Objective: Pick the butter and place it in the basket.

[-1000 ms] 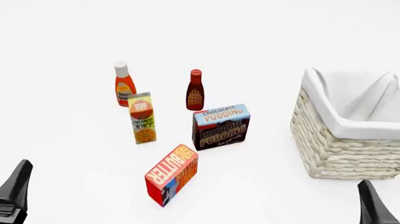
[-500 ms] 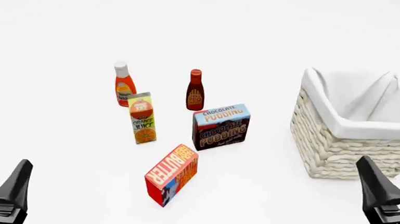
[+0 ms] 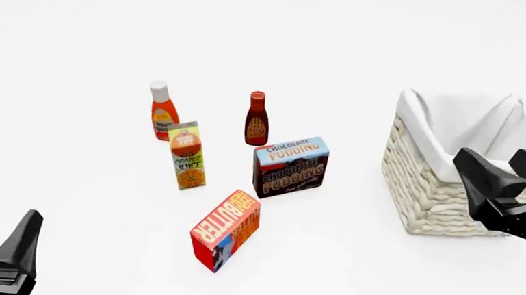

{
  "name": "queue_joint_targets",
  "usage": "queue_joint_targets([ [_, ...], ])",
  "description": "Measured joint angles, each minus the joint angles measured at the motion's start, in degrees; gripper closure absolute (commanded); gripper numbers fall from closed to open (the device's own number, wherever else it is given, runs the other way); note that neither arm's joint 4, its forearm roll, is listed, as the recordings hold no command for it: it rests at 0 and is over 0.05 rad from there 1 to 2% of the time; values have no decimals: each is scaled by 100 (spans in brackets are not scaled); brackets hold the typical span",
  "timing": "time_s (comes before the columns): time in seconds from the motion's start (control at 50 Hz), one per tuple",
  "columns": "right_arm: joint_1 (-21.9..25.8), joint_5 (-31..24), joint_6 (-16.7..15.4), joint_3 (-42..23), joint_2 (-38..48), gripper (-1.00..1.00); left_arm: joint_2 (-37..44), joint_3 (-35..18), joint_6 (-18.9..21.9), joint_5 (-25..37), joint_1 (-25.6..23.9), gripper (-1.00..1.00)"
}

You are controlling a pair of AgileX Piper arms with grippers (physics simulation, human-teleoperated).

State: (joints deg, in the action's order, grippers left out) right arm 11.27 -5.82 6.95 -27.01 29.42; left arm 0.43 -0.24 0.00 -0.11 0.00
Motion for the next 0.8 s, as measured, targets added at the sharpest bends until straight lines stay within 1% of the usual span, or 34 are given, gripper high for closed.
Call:
queue_joint_targets([
  [0.2, 189, -216, 230, -481, 507, -100, 0, 0, 0, 0, 0, -100],
  [0.48, 483, -373, 576, -1020, 1125, -100, 0, 0, -1, 0, 0, -100],
  [0.8, 744, -572, 1100, -1591, 1852, -100, 0, 0, 0, 0, 0, -100],
])
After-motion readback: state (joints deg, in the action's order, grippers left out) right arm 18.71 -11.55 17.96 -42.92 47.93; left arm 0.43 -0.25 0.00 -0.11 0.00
